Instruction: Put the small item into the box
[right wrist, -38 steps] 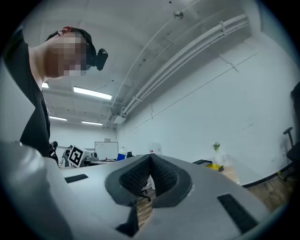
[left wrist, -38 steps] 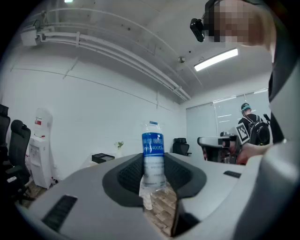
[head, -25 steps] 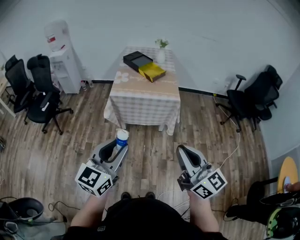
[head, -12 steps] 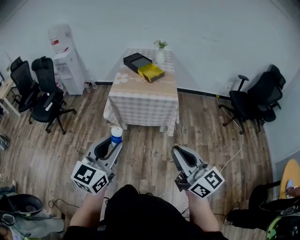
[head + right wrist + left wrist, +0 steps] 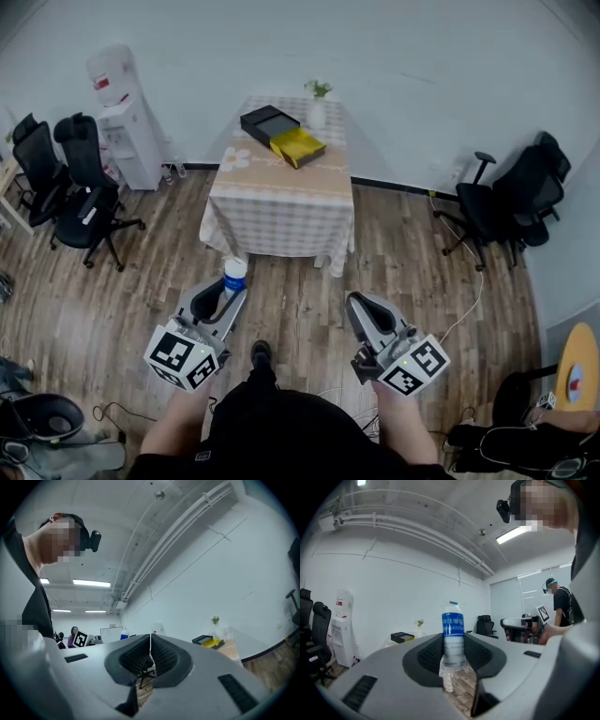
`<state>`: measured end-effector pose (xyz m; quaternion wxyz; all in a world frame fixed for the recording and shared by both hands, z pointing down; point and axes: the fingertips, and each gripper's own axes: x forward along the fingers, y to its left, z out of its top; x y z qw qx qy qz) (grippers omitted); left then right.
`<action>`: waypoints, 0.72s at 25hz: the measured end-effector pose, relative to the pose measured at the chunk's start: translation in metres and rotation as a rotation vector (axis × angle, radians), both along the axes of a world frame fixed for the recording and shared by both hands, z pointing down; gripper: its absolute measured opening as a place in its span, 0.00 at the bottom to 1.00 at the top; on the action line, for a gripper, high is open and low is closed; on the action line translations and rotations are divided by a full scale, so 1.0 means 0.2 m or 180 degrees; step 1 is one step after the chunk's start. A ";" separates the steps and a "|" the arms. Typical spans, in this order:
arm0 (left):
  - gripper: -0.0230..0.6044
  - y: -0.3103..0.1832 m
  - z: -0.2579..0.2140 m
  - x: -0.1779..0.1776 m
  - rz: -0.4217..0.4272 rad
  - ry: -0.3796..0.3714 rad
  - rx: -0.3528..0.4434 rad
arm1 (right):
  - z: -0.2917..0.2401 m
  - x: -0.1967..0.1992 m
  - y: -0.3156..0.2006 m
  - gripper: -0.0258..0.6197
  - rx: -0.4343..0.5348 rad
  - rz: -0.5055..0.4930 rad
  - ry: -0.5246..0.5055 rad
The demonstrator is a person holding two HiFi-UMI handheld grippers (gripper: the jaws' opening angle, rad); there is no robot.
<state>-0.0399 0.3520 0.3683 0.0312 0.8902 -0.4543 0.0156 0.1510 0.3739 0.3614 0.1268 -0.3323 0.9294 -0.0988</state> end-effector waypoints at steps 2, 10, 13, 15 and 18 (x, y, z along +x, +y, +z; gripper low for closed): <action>0.25 -0.08 0.03 -0.02 0.0013 0.0020 -0.0032 | 0.02 -0.03 -0.07 0.10 -0.0044 -0.0003 0.0023; 0.25 -0.45 0.12 -0.14 0.0100 0.0119 -0.0175 | 0.09 -0.22 -0.47 0.10 -0.0205 -0.0071 0.0116; 0.25 -0.61 0.13 -0.20 0.0125 0.0138 -0.0175 | 0.08 -0.32 -0.62 0.10 -0.0223 -0.0110 0.0136; 0.25 -0.71 0.12 -0.26 0.0137 0.0159 -0.0157 | 0.06 -0.38 -0.72 0.10 -0.0214 -0.0117 0.0153; 0.25 -0.84 0.11 -0.33 0.0152 0.0171 -0.0124 | 0.04 -0.46 -0.84 0.10 -0.0195 -0.0118 0.0168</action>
